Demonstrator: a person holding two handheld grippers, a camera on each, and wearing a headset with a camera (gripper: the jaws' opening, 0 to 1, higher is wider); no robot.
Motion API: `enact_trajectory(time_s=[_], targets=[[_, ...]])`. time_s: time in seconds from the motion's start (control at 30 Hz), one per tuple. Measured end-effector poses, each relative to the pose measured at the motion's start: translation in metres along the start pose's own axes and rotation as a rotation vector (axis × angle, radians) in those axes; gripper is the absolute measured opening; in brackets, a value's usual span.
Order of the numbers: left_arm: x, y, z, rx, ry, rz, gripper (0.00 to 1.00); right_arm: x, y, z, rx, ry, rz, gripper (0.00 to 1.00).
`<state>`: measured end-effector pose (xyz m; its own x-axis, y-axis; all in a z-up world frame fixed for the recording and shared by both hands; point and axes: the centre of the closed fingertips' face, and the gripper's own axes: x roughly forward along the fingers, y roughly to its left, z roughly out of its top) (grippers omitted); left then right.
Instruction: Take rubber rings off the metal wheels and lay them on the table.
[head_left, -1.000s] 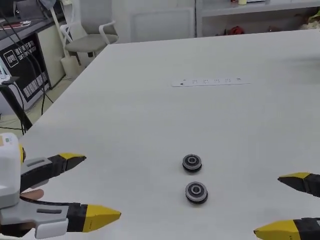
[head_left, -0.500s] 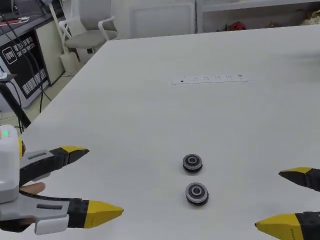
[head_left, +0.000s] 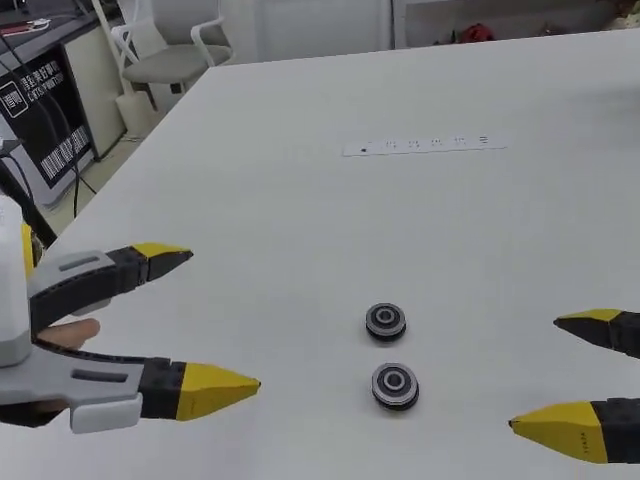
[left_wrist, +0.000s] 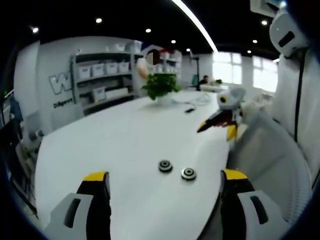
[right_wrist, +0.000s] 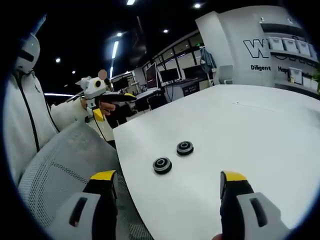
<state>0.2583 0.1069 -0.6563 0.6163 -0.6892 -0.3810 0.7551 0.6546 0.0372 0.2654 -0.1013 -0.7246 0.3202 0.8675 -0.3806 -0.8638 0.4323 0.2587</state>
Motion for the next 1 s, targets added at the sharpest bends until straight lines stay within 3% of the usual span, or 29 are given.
enact_trajectory(time_s=[0.37,0.47,0.53,1.0], targets=[[0.019,0.0,0.015,0.041,-0.02,-0.031,0.88,0.011,-0.006,0.005,-0.036,0.017,0.029,0.8],[0.025,-0.002,0.016,0.051,-0.02,-0.046,0.88,0.014,-0.006,0.006,-0.042,0.014,0.037,0.79],[0.026,0.003,0.015,0.058,-0.02,-0.058,0.87,0.016,-0.006,0.007,-0.044,0.013,0.042,0.78],[0.046,-0.004,0.017,0.115,-0.022,-0.108,0.8,0.027,-0.004,0.01,-0.076,0.024,0.078,0.75]])
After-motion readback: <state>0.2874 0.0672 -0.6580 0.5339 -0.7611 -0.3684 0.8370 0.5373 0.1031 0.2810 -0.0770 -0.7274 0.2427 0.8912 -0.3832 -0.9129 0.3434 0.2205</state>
